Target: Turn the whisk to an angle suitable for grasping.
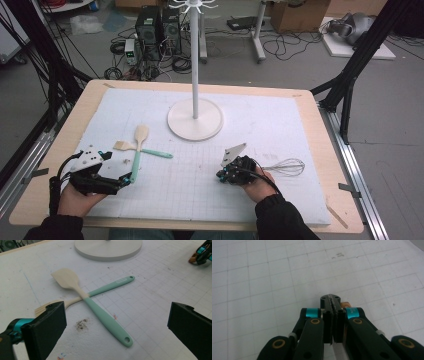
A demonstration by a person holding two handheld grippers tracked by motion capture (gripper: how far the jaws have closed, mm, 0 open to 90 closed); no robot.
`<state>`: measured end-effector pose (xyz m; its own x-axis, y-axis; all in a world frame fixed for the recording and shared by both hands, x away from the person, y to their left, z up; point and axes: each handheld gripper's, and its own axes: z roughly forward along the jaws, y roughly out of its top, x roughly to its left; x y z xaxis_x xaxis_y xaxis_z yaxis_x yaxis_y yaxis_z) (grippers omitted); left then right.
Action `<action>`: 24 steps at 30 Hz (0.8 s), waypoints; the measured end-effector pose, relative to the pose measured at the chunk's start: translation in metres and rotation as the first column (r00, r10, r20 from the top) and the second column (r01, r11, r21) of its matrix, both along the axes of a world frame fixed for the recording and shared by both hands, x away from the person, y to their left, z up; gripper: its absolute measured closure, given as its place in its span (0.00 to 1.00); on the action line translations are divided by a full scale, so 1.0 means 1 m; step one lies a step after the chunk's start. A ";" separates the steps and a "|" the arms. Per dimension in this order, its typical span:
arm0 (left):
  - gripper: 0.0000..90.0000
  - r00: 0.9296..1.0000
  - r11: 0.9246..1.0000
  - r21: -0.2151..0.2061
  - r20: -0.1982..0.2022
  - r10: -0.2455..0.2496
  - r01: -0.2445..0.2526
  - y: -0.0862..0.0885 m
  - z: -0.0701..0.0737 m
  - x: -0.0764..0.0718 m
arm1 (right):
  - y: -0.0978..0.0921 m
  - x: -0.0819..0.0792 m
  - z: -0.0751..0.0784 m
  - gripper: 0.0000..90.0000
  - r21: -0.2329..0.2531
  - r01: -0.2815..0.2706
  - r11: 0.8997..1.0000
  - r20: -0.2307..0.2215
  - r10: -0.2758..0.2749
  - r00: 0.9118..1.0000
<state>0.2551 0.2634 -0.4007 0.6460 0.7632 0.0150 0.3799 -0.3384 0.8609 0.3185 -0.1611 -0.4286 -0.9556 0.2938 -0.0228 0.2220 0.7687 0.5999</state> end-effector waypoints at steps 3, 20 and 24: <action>0.03 1.000 1.000 -0.001 0.000 0.000 0.000 0.000 0.000 0.000 | -0.001 0.002 0.000 0.99 0.002 0.007 1.000 0.002 -0.007 1.000; 0.03 1.000 1.000 -0.004 0.001 -0.002 0.002 -0.001 0.000 0.001 | -0.005 0.011 -0.002 0.99 0.028 0.058 0.998 -0.020 -0.057 0.998; 0.03 1.000 1.000 -0.002 0.000 -0.003 0.003 -0.001 0.000 0.001 | -0.006 0.014 -0.002 0.99 0.030 0.068 0.997 -0.018 -0.068 0.998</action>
